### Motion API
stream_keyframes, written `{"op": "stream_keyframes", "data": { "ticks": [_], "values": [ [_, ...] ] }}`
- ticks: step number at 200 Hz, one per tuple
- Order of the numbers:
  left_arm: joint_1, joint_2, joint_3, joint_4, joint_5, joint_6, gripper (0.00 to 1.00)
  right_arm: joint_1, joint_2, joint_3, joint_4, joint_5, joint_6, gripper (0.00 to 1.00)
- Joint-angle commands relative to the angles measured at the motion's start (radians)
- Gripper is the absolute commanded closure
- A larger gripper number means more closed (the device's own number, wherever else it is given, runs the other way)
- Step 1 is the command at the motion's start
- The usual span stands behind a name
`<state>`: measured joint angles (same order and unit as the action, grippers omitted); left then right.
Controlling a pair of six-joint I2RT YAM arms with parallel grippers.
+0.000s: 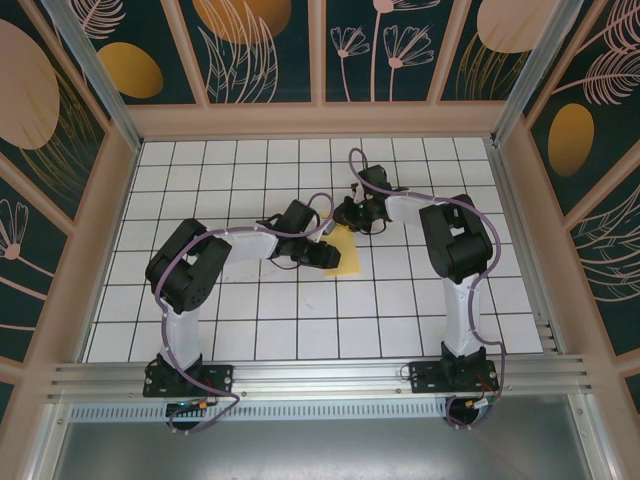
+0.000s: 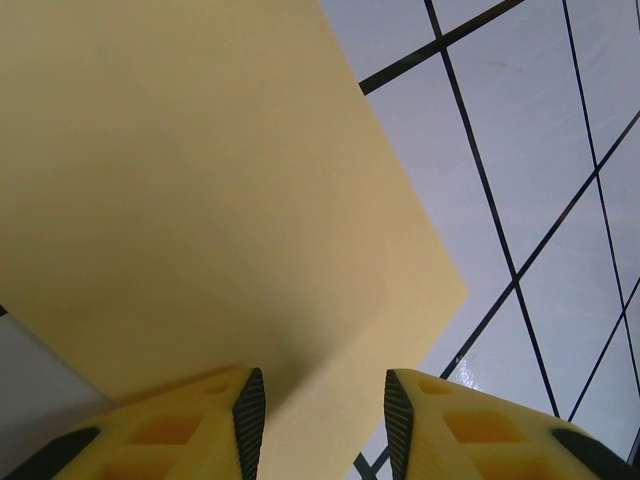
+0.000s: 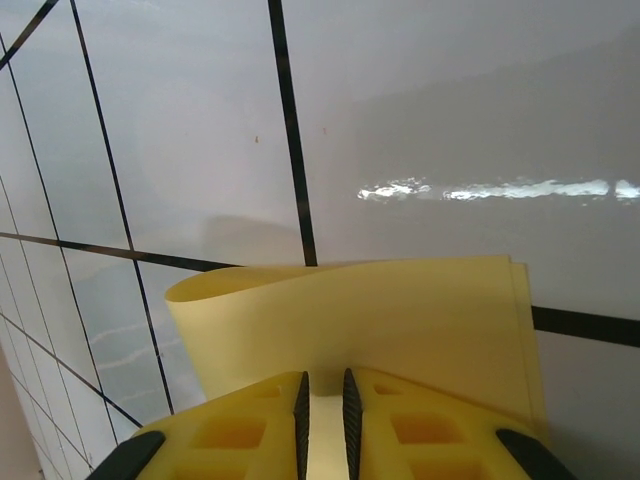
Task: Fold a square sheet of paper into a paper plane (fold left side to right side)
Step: Hold the square sheet of paper at the center of the table.
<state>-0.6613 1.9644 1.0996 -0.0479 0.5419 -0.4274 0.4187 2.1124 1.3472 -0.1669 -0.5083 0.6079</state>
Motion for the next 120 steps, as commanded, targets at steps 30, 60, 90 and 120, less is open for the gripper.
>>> {"op": "stream_keyframes", "data": {
  "ticks": [30,60,90,120],
  "values": [
    [-0.009,0.021,-0.053,-0.031,-0.048,0.008,0.60,-0.001,-0.069,0.164,-0.225,0.082,-0.081,0.69],
    [-0.012,0.022,-0.053,-0.024,-0.055,-0.001,0.60,-0.047,-0.176,0.157,-0.263,0.115,-0.100,0.58],
    [-0.017,0.032,-0.043,-0.021,-0.055,-0.007,0.61,-0.075,-0.335,-0.011,-0.257,0.120,-0.109,0.63],
    [-0.019,0.036,-0.031,-0.029,-0.060,-0.007,0.61,-0.061,-0.495,-0.261,-0.182,0.032,-0.083,0.77]
  ]
}}
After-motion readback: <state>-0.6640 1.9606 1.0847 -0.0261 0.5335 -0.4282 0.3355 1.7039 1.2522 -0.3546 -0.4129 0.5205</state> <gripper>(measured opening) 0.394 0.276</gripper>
